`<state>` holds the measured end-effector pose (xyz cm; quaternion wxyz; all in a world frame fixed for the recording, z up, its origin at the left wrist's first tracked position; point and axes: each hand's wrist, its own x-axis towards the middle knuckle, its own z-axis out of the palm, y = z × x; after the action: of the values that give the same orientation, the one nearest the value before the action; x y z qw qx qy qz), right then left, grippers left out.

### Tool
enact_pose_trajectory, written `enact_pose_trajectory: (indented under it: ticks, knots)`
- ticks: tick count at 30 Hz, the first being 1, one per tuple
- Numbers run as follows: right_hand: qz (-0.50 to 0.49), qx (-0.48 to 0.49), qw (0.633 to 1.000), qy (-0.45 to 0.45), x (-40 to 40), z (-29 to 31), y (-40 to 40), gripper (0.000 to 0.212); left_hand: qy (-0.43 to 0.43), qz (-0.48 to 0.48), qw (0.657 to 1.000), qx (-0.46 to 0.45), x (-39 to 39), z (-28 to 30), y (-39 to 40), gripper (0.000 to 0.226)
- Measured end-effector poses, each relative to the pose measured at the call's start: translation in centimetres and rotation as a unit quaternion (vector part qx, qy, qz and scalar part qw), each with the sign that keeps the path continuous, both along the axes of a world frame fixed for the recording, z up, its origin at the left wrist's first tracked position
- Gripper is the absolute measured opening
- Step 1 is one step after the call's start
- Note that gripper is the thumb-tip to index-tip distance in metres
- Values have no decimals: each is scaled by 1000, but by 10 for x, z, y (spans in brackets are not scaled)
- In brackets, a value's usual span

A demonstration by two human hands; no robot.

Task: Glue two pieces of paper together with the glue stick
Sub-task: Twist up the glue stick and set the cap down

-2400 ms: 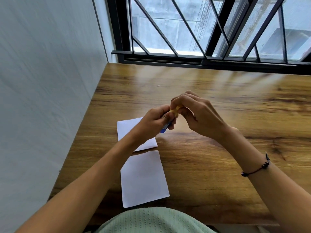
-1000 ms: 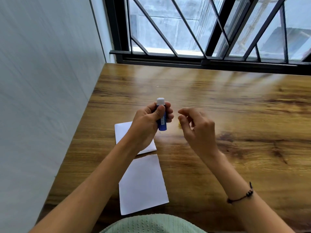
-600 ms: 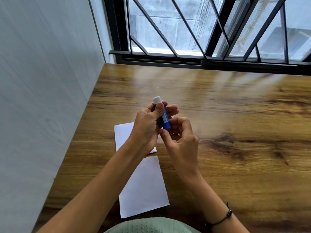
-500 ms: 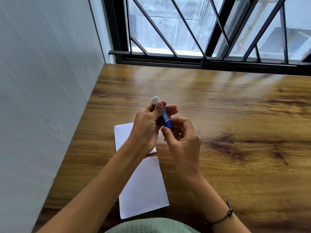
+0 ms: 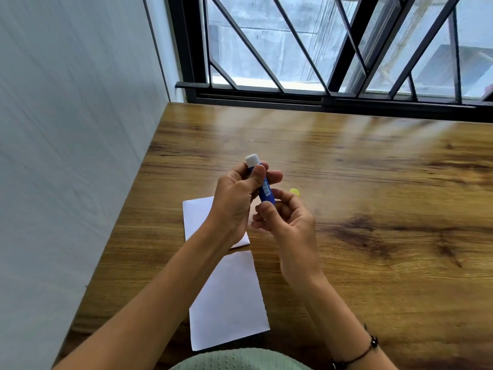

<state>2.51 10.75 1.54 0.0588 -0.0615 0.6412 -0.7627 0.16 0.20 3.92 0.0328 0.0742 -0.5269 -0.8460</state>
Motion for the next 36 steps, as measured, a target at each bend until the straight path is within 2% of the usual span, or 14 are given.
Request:
enact_pose_trajectory:
  ticks: [2,6,10,14,21,25,29,36]
  knots:
    - [-20,14,1000,12,1,-1,-2,35,-2,1,1000,-8,0,0,2,10]
    - [-43,1,999,15,1,-2,-2,24,1,7,1000,-22,0,2,3,9]
    - [-8,-36,999,-29,0,1,0,10,6,-2,999,-34,0,4,2,9]
    - [60,-63,992,-88,-5,8,4,16,-2,7,999,-34,0,4,0,9]
    - [36,-37,998,-44,-6,9,1,19,-4,13,999,-49,1,4,-5,10]
    - [58,-57,994,-77,-9,9,3,13,-1,9,999,-50,2,4,-5,9]
    - [82,-86,986,-119,-7,8,3,18,-3,8,998,-64,3,6,-1,9]
    - [67,-19,996,-54,-5,6,2,23,-7,11,998,-68,3,7,-3,11]
